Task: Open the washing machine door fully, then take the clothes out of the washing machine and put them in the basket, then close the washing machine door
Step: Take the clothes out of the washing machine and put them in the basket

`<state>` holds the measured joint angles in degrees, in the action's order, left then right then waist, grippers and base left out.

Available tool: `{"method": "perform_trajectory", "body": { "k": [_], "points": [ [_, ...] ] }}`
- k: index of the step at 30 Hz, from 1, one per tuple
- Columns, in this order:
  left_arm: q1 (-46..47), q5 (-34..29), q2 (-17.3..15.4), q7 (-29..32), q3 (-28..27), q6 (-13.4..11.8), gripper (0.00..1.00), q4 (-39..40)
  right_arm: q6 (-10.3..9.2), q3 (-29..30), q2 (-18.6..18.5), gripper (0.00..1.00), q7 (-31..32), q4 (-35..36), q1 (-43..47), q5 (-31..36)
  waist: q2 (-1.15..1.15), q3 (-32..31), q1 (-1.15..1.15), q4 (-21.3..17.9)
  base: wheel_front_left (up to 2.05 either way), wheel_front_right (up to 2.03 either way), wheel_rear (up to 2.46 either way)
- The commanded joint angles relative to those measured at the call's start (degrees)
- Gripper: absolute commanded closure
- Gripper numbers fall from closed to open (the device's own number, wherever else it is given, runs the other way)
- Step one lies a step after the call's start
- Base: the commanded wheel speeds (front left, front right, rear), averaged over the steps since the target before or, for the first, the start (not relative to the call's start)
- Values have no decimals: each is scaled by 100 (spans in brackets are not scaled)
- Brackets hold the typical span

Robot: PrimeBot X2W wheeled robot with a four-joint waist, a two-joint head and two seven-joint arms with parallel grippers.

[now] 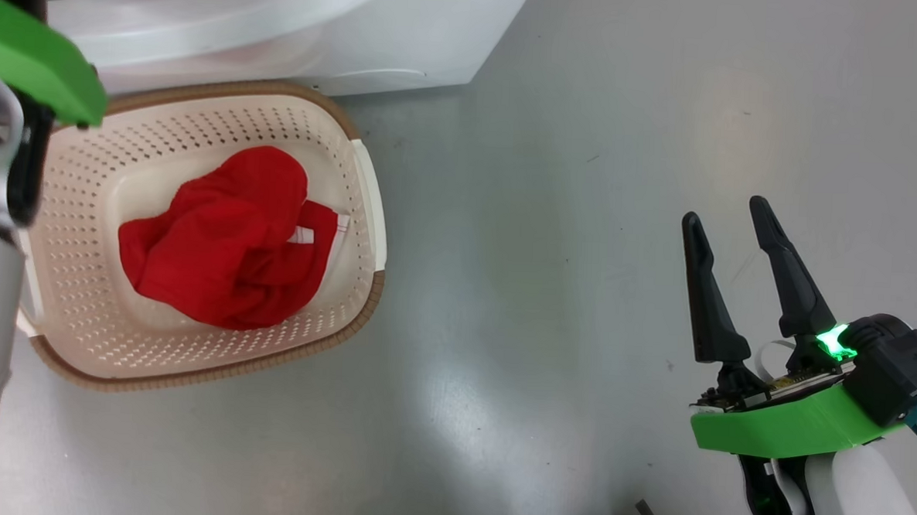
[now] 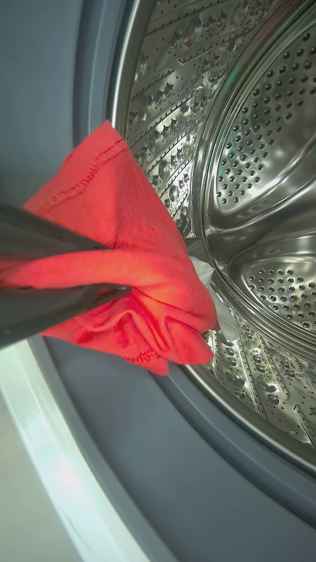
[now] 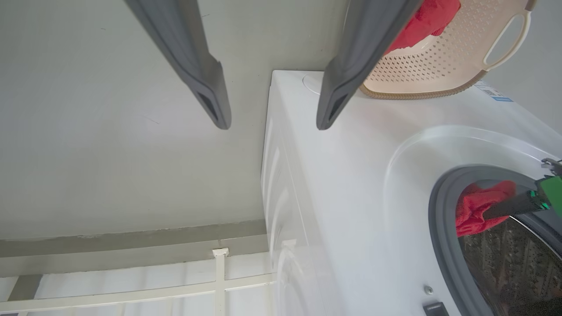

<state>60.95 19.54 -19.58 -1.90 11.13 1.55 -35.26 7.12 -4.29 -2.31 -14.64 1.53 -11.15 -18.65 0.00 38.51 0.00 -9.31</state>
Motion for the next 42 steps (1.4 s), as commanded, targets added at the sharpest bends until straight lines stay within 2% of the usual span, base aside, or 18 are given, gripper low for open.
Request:
{"method": "perform_trajectory", "body": {
  "k": [1, 10, 19, 42],
  "points": [
    [-236, 40, -352, -52, -178, -81, 100, 359, 36, -79, -56, 0, -36, 97, 3, -26, 0, -35, 0, 30, 0, 0, 0],
    [-1299, 190, -431, -67, -281, -271, 100, 1563, 36, 17, -56, 0, -36, 101, 63, 34, 0, -230, 0, 155, 0, 0, 0],
    [-2229, 330, -439, 82, -290, -424, 100, 2354, 36, 63, -56, 0, -36, 84, 135, 64, 0, -535, 0, 254, 0, 0, 0],
    [-3599, 482, -309, 574, -144, -903, 100, 3553, 36, 211, -56, 0, -36, 40, 384, 166, 0, -1346, 0, 415, 0, 0, 0]
  ]
}}
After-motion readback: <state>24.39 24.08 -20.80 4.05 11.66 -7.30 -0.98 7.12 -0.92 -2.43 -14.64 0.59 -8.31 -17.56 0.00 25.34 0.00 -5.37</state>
